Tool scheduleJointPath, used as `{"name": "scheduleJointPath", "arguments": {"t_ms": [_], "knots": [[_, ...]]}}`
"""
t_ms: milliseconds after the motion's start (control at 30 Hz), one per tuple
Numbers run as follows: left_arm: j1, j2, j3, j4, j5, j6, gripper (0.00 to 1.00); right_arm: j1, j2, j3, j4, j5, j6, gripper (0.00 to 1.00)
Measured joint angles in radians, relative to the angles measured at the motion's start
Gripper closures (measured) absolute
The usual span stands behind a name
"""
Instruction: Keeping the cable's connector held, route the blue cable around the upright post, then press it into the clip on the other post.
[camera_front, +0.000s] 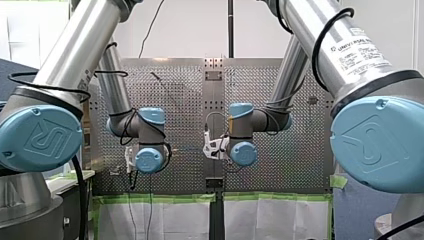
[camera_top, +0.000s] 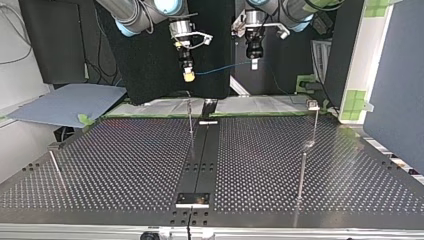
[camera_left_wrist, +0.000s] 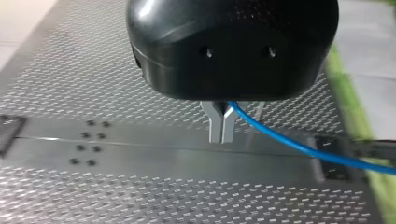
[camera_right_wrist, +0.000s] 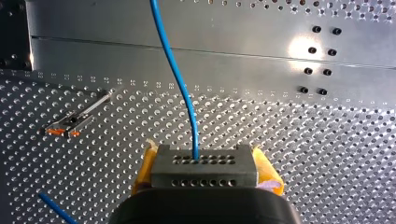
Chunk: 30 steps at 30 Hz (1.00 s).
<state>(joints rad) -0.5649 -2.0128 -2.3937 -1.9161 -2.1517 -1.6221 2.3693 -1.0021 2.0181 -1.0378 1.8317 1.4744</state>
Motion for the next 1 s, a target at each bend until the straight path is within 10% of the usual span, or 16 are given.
{"name": "scheduleJointPath", "arguments": {"t_ms": [667, 1000], "knots": [[-0.009, -0.022, 0.0, -0.041, 0.0, 0.001, 1.0, 0.0, 0.0, 0.0, 0.001, 0.0, 0.0, 1.0], [-0.009, -0.022, 0.0, -0.041, 0.0, 0.001, 1.0, 0.035, 0.07, -0.021, 0.071, 0.037, -0.028, 1.0]]}}
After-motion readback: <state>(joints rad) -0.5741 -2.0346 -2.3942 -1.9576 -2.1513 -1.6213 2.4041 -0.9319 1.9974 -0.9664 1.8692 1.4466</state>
